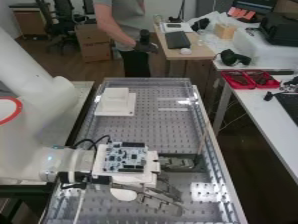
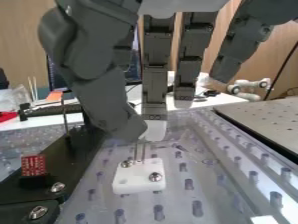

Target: Grab the paper clip and place it in the clear container

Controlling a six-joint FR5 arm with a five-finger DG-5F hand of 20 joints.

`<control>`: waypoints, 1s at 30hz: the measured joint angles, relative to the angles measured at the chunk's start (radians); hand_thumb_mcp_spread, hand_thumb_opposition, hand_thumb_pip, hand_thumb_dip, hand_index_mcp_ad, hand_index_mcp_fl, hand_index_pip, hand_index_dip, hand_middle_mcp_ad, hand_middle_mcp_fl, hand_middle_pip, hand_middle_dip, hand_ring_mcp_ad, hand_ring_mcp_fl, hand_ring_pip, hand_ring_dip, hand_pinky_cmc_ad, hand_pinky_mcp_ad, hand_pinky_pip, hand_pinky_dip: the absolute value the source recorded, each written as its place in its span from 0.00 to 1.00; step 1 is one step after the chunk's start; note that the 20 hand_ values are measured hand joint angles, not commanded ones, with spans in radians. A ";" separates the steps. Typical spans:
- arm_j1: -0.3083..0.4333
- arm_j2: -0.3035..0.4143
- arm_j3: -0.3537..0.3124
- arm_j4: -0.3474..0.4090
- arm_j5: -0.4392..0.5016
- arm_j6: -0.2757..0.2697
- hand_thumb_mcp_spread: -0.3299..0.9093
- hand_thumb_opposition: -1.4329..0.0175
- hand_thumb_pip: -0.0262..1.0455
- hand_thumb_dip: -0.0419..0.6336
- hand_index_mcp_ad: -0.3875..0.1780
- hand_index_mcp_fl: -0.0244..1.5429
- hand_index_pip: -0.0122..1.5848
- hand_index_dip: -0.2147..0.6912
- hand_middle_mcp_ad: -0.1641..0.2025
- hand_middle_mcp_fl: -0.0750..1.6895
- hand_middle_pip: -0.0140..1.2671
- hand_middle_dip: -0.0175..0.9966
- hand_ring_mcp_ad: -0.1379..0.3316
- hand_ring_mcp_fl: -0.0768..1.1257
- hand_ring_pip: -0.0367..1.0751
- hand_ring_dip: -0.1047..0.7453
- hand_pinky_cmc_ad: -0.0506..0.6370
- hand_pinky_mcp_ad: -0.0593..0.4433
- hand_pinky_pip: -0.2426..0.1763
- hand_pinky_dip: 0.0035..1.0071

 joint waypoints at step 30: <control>0.003 -0.009 0.005 -0.001 0.004 0.004 0.75 0.38 0.70 0.51 0.39 0.13 0.14 0.04 0.36 0.37 0.56 0.74 0.37 0.38 0.22 0.73 0.72 0.58 0.74 0.19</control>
